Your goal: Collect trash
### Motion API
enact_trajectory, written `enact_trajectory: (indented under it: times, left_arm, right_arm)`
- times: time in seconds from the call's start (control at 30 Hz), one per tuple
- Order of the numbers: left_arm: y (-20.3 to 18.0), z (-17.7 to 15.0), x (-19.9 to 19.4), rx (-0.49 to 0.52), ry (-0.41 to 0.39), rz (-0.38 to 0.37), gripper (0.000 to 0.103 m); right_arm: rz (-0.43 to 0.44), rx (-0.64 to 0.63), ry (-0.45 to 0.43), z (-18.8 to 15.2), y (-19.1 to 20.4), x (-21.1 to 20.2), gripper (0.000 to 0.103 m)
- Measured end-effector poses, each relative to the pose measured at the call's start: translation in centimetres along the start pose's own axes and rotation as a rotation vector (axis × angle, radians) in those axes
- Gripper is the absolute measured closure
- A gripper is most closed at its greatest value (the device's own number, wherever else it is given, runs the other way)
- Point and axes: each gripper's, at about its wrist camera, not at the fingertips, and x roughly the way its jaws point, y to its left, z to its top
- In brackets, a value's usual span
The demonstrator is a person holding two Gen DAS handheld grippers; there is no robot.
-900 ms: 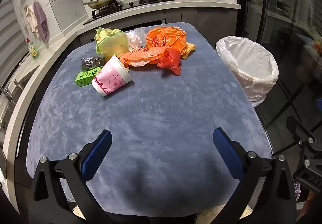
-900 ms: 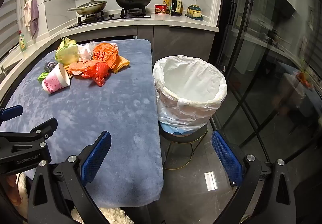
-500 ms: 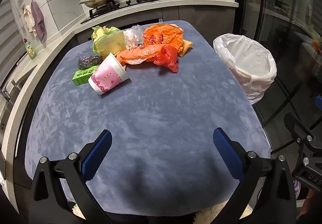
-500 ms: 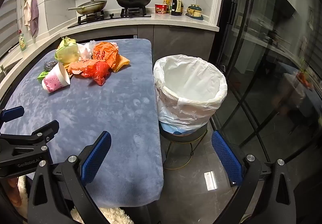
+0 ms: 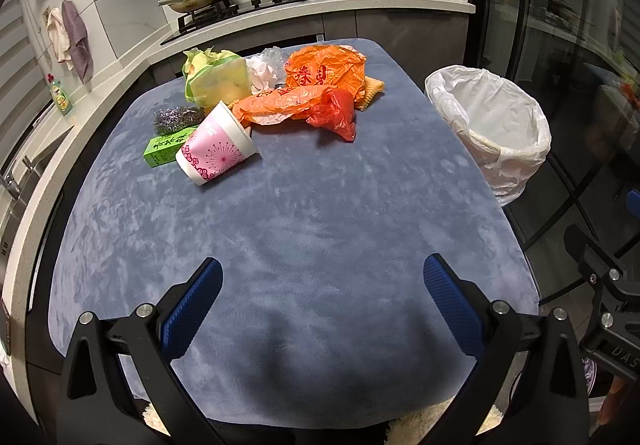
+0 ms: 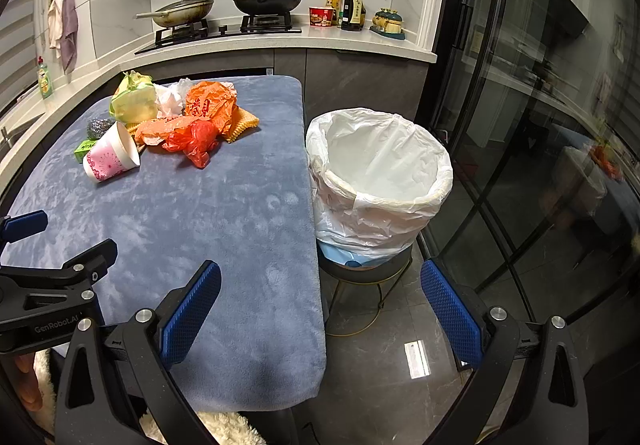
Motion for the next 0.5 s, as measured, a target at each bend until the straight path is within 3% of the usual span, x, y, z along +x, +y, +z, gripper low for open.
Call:
enact_trajectory:
  times: [0.5]
  left_arm:
    - [0.11, -0.10, 0.03, -0.005, 0.001, -0.001, 0.007]
  right_arm:
    - [-0.002, -0.002, 0.002, 0.01, 0.12, -0.04, 0.007]
